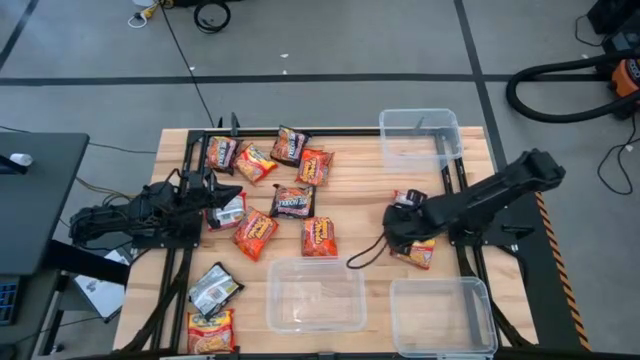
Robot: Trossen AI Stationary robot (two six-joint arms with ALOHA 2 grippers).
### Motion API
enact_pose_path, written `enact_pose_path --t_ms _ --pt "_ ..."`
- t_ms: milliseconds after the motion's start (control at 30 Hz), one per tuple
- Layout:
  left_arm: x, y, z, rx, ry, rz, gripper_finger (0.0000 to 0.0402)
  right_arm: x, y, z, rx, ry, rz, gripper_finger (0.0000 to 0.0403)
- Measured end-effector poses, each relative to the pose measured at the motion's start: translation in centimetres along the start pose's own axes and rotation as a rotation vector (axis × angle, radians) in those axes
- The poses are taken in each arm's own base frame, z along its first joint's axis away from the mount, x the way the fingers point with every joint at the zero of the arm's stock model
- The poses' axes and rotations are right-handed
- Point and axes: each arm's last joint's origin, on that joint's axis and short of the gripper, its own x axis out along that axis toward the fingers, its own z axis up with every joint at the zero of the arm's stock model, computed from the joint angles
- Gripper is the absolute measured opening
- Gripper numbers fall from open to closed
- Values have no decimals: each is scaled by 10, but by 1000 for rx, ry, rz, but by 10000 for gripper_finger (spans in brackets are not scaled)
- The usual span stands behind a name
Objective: Sort Maruchan noodles
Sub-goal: Put the orange noodle pack into the bottom left transparent bin
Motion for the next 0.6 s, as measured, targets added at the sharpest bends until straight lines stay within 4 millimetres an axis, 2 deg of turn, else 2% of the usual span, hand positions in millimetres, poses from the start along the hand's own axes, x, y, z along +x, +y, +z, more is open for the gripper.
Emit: enact_pose_path --t_ms 133,267,433,600 --pt "0 0 0 0 0 0 11 23 -8 11 64 98 -57 178" --pt "0 0 0 1 0 0 11 38 -16 18 115 194 -38 208" --pt "0 0 0 34 0 0 11 51 -21 22 136 252 -46 205" --pt "0 0 0 48 0 0 11 66 -20 23 152 288 -34 184"
